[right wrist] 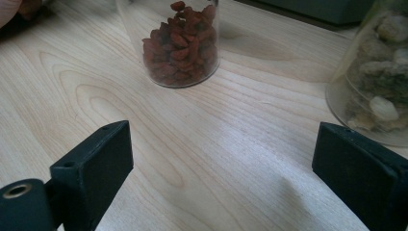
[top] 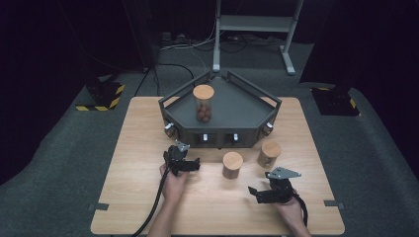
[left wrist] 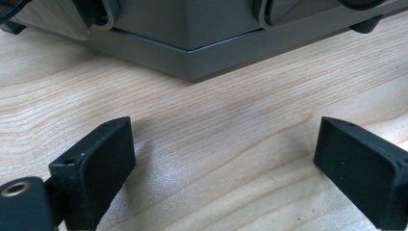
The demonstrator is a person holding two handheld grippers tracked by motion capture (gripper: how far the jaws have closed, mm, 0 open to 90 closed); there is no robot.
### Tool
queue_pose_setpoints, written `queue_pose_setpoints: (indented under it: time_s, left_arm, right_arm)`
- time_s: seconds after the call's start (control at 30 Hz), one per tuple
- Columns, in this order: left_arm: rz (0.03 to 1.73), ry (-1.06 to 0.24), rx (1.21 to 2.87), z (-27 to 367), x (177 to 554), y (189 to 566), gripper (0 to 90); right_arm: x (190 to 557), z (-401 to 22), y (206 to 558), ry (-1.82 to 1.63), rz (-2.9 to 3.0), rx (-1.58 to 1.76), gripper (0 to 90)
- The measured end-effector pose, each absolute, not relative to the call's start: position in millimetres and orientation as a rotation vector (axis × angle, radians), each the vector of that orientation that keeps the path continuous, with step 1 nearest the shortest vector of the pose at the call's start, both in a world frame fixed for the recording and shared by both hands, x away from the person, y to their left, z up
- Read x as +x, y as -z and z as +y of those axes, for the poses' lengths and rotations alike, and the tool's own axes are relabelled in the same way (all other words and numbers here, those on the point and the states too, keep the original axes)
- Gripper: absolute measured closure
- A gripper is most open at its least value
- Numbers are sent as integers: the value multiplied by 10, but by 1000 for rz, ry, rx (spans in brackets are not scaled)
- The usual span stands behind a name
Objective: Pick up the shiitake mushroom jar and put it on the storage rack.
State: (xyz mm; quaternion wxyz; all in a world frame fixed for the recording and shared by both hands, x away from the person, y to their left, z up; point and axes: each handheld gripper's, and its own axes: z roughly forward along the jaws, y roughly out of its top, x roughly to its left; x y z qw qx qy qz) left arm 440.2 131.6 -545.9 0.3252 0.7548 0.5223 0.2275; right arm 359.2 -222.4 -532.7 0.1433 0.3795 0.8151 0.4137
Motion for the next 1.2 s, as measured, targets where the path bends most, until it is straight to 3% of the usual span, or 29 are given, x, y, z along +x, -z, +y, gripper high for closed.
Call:
queue_pose_setpoints:
  time_s: [1.2]
  left_arm:
    - [1368, -596, 1981, 1318, 4402, 5459, 71]
  right_arm:
    - [3671, -1891, 5351, -1164, 2347, 1075, 108]
